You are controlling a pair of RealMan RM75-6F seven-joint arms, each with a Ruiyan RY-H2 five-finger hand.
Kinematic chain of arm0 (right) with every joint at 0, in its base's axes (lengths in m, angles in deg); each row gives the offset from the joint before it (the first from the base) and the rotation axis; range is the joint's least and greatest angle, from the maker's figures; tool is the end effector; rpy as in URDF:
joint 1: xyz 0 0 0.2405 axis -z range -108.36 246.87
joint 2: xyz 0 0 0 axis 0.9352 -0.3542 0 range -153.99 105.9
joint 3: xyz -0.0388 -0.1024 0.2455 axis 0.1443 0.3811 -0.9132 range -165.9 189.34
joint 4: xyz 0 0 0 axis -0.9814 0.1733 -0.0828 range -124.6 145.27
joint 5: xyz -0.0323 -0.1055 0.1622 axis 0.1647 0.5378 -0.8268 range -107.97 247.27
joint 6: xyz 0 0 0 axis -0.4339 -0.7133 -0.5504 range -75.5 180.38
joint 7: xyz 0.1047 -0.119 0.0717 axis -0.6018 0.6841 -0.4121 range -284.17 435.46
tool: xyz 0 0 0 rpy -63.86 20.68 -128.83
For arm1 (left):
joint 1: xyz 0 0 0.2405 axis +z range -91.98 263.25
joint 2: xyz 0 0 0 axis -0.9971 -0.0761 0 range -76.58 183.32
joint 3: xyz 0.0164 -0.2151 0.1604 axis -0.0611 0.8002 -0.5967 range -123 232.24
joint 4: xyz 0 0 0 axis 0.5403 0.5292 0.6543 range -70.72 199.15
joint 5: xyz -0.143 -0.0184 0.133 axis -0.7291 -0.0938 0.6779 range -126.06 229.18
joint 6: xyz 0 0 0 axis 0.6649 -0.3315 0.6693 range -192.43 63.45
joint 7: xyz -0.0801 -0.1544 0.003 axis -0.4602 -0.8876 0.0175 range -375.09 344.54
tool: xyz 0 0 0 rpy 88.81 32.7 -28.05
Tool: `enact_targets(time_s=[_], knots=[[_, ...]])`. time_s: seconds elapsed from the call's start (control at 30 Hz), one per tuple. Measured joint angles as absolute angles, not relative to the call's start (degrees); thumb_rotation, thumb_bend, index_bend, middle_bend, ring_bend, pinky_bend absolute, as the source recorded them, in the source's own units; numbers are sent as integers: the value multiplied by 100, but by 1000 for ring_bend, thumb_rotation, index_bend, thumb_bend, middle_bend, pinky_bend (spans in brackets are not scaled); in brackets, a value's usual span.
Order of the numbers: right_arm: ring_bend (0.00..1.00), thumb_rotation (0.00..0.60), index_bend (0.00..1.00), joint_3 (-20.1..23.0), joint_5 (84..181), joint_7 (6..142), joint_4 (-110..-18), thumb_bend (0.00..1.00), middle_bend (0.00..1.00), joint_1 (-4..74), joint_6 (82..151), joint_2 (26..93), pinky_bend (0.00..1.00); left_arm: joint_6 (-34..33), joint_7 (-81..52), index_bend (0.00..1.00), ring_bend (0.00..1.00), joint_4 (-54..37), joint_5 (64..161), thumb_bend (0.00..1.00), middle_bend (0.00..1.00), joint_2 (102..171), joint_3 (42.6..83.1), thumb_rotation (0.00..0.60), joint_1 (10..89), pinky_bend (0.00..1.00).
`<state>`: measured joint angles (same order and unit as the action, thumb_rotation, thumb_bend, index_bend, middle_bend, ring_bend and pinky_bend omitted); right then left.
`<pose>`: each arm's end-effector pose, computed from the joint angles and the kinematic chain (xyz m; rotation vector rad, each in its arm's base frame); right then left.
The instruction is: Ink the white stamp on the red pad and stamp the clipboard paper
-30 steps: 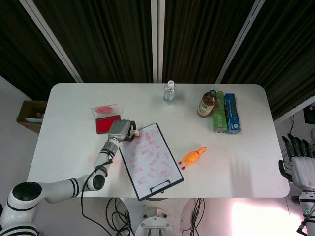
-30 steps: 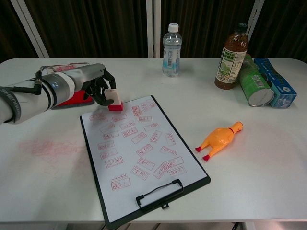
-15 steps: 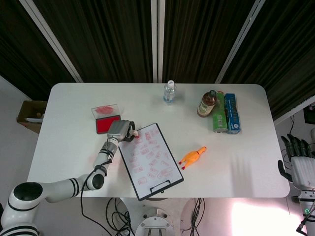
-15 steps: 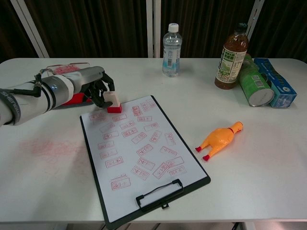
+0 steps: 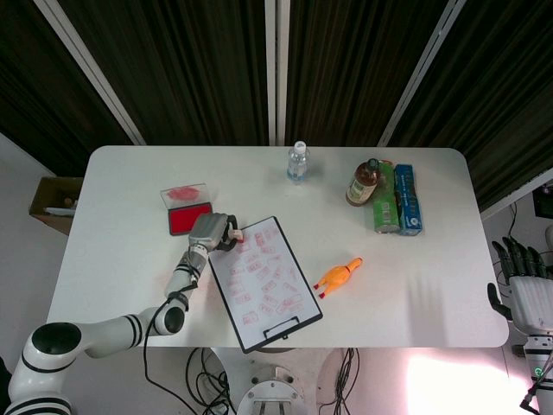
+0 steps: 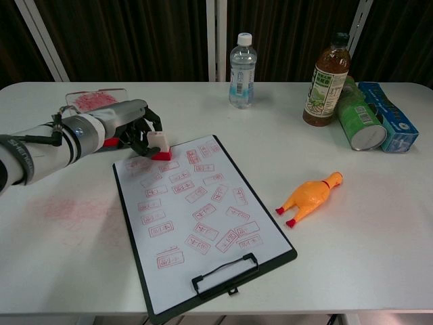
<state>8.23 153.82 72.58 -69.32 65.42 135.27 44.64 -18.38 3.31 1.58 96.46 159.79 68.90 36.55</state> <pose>-0.3626 -0.2090 0.1721 1.3659 -0.8801 0.7949 -0.1612 0.4075 -0.1016 -1.7087 -1.2865 -0.7945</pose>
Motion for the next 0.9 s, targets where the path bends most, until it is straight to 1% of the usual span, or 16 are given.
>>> enact_targets(time_s=[0.33, 0.5, 0.9], knots=[[0, 600, 0, 825, 15367, 7211, -6900, 421, 0, 6559, 13531, 4469, 0, -1834, 414, 676, 609, 156, 9646, 445, 695, 15963, 6885, 600, 3665, 733], [0, 600, 0, 836, 15379, 7174, -6901, 394, 0, 6569, 13538, 4465, 0, -1900, 468, 677, 608, 201, 9583, 441, 695, 15962, 6866, 600, 3667, 733], [0, 600, 0, 827, 15287, 7113, -6847, 388, 0, 6621, 13521, 4424, 0, -1886, 513, 681, 611, 145, 9567, 446, 700, 15934, 6870, 600, 3682, 733]])
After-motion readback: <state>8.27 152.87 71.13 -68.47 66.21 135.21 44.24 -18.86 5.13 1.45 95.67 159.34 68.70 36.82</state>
